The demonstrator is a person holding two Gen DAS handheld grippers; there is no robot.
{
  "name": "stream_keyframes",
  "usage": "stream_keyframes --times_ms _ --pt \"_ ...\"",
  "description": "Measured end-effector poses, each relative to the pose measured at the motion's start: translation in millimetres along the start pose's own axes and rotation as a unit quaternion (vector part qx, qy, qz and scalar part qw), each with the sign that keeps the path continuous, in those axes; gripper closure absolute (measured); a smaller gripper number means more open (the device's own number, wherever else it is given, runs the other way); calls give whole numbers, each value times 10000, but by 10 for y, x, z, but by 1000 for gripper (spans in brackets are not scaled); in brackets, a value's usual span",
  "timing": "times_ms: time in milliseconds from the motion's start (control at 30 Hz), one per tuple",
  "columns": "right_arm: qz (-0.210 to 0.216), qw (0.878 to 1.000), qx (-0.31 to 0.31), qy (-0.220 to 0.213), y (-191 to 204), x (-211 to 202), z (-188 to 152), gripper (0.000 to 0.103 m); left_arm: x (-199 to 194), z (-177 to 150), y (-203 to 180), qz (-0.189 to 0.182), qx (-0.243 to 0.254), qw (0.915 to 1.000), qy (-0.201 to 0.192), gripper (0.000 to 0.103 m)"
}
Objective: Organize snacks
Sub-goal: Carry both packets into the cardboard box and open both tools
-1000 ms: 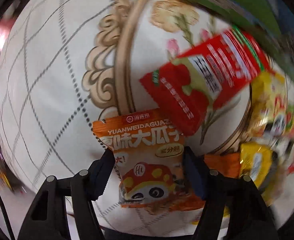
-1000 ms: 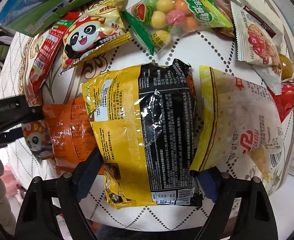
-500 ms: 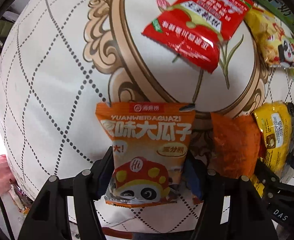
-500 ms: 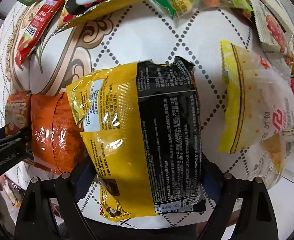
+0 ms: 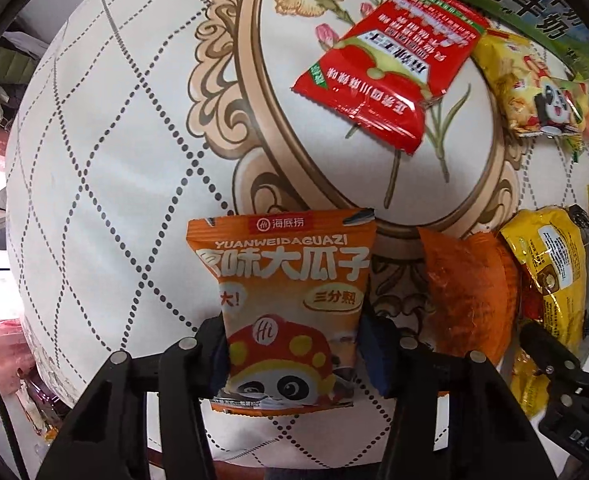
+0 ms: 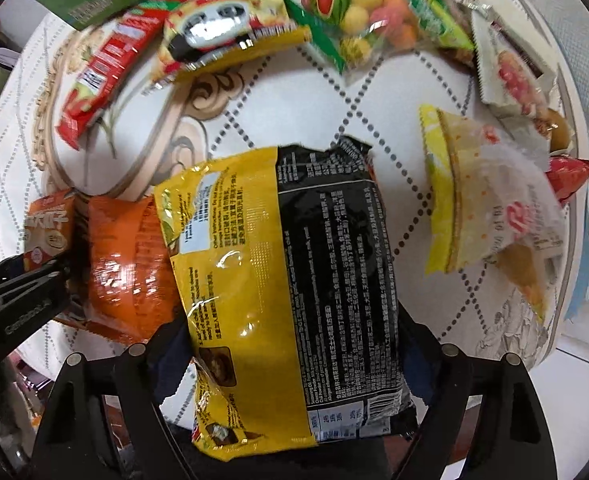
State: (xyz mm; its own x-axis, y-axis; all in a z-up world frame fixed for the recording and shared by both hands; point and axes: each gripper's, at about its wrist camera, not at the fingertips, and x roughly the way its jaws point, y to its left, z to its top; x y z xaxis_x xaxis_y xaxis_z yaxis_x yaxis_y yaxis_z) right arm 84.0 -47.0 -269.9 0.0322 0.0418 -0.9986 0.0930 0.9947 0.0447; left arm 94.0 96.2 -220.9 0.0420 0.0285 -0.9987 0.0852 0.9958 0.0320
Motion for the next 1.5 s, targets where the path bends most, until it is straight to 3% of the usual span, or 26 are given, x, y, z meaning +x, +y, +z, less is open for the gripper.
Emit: stream_keyframes --times_ms 300,467,600,767,900,1133,1300,1500 --pt "541 9971 -156 -511 -147 -796 57 14 -828 -152 23 -151 -81 9991 -396 53" --pt "1022 9904 -307 -878 -278 -1395 306 14 -1619 -51 -33 -532 -218 9947 -849 53" --pt "1299 9829 -336 -1263 -430 -1866 743 14 -2212 328 -211 -858 -165 9875 -1312 53" --pt "1398 9735 -293 -1786 -541 -2207 1534 14 -2447 1130 -520 -997 -29 9826 -1568 53" --pt "1131 9722 -283 -2032 -577 -2235 2226 14 -2344 1930 -699 -1035 -18 9842 -1437 52" --pt "813 9837 -215 -1590 -704 -1470 3233 14 -1826 2945 -793 -1059 -117 9914 -763 52" --pt "692 9890 -167 -1300 -690 -1077 3581 14 -1452 3312 -853 -1062 -180 9936 -335 52" --pt "552 9916 -216 -1146 -602 -795 3898 14 -1201 3510 -908 -914 -191 9955 -158 51"
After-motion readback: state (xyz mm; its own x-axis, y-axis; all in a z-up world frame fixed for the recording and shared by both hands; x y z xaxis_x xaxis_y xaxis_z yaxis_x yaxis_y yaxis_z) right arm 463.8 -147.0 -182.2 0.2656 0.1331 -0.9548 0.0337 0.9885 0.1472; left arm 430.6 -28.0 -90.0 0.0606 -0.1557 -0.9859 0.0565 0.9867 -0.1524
